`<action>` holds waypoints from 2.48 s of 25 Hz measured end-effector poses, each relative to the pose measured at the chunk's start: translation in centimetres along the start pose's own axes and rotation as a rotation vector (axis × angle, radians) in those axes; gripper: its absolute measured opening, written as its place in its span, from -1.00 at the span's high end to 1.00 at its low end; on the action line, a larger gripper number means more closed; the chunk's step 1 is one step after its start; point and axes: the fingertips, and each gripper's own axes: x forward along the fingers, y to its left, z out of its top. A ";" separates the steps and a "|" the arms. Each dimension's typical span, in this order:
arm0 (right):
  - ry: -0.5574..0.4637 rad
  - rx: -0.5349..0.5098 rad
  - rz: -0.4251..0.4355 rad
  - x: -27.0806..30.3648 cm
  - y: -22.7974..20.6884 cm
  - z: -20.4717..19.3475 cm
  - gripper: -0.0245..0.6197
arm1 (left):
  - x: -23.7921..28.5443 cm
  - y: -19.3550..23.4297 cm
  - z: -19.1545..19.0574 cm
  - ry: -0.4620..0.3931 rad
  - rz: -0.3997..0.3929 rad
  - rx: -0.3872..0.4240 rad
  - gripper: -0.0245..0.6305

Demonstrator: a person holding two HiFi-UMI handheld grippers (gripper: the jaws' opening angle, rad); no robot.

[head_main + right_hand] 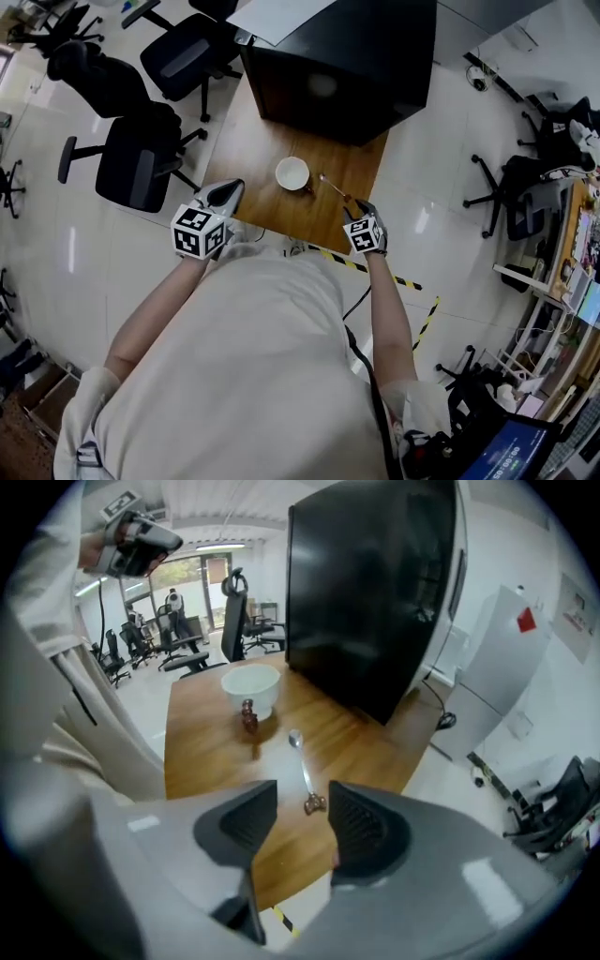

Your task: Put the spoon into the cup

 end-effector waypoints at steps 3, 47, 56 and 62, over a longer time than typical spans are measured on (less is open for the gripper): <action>0.041 -0.054 0.049 1.7 -0.7 -1.4 0.39 | 0.0 -0.7 -0.6 0.001 0.040 -0.024 0.93; -0.062 -0.115 0.191 1.9 -3.4 6.0 0.53 | -1.9 -0.6 -2.6 -0.042 0.247 -0.170 0.93; -0.167 -0.116 0.162 -2.2 -1.3 10.6 0.53 | -2.2 0.5 -2.7 -0.056 0.210 -0.157 0.93; -0.207 -0.114 0.170 -4.1 1.1 12.9 0.53 | -2.7 1.2 -3.3 -0.050 0.194 -0.150 0.93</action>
